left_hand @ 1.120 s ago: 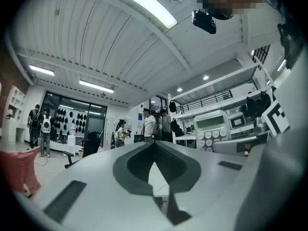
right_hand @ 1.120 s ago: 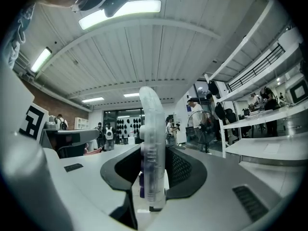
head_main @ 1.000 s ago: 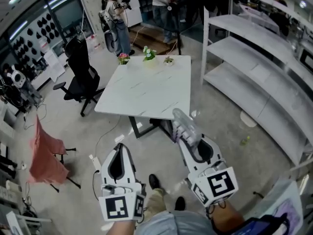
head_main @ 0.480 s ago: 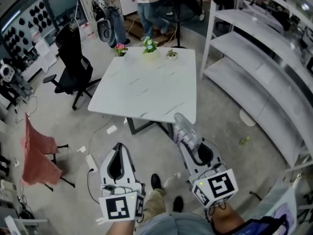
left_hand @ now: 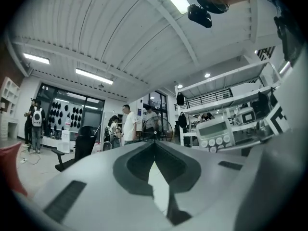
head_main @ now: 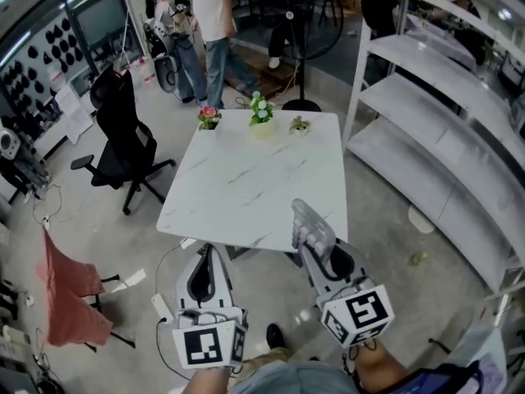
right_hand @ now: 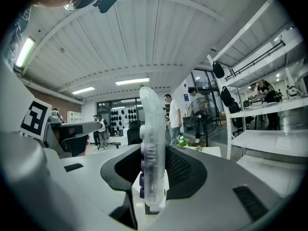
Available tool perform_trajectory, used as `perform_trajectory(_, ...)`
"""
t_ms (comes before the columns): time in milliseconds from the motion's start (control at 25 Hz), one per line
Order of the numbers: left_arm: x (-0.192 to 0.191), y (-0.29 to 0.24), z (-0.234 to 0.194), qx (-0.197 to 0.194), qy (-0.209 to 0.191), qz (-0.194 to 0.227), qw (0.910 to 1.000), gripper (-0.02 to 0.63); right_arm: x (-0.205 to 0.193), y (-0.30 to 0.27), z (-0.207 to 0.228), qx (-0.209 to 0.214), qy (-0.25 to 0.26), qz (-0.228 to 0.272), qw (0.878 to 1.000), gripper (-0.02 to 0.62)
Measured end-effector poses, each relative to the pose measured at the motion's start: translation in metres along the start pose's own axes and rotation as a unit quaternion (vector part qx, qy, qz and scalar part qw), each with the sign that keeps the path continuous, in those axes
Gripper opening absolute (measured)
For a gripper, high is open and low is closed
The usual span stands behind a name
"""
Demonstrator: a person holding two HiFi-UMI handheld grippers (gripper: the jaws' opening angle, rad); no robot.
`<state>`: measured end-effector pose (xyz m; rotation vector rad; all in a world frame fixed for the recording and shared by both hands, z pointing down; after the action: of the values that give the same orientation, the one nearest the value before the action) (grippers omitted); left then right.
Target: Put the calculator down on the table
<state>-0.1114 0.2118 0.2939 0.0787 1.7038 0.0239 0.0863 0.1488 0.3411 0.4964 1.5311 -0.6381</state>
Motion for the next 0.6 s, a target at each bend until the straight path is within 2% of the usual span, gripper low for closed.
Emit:
perform_trajectory(320,0.019,-0.05,-0.031,-0.028,-0.005,0.025,0.9993,0.008,0.03,-0.054,0.004,-0.023,0.019,0.033,0.999,0.143)
perform_trajectory(600,-0.011,-0.081,-0.047,-0.047,0.003,-0.006,0.9989,0.008,0.02,-0.083,0.007,-0.038,0.022,0.017,0.999,0.143)
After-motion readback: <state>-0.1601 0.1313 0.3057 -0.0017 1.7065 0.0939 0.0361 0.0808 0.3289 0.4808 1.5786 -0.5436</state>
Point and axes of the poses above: the fingertips, and each gripper's own axes: y backward along the fingers, z to its right, x out of its top, the point moved 5 cm from there along y, backward along the fingers, and after that the axes turned 7 degrees about y, right-handed, at the moved point
